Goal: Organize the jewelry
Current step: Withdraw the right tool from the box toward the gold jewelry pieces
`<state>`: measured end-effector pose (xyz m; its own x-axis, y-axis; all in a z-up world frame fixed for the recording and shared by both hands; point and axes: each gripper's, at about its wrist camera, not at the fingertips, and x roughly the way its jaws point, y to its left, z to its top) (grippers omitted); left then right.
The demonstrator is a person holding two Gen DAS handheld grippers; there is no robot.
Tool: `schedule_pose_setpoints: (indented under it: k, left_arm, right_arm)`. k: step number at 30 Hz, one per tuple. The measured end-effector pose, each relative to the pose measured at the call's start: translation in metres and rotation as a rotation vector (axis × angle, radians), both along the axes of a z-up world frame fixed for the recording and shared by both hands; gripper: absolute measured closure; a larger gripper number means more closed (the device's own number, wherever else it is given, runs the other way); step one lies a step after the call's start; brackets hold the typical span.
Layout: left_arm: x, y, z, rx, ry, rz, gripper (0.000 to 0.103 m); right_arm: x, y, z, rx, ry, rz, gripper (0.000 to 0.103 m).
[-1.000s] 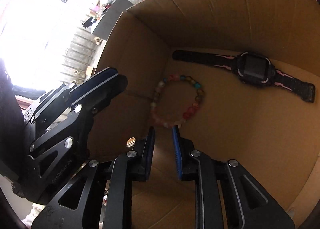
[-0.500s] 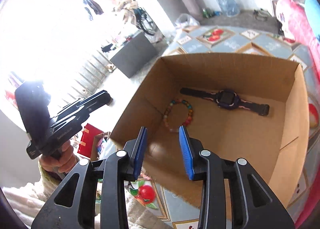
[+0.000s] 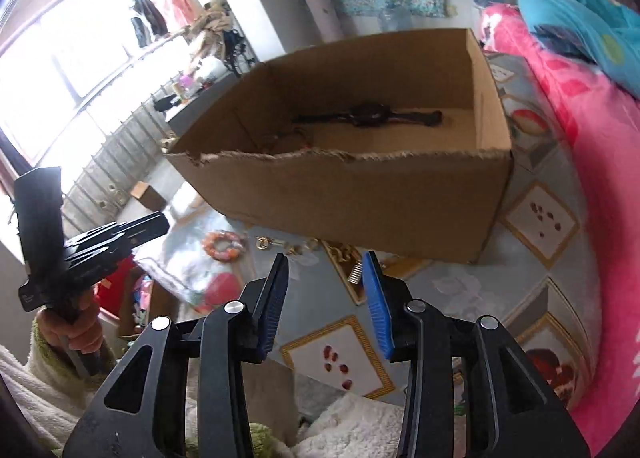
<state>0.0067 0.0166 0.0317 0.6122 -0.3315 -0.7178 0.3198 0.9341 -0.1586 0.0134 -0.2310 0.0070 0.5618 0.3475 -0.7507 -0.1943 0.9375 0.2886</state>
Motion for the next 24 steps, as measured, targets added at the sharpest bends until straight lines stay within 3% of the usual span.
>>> schedule_pose_setpoints:
  k: [4,13,17,24]
  left_arm:
    - [0.006,-0.017,-0.019,0.051,0.002,-0.025,0.088]
    - [0.022,-0.032,-0.049,0.117,0.055,-0.038,0.088]
    - [0.026,-0.030,-0.052,0.145,0.067,-0.004,0.088]
    - [0.029,-0.017,-0.055,0.148,0.093,0.043,0.088]
  right_arm:
    - [0.008,0.000,-0.018,-0.154,0.034,-0.096,0.043]
    - [0.026,0.000,-0.045,-0.295,0.079,-0.111,0.020]
    - [0.031,-0.002,-0.047,-0.286,0.101,-0.091,0.009]
    - [0.033,-0.006,-0.047,-0.285,0.112,-0.061,0.008]
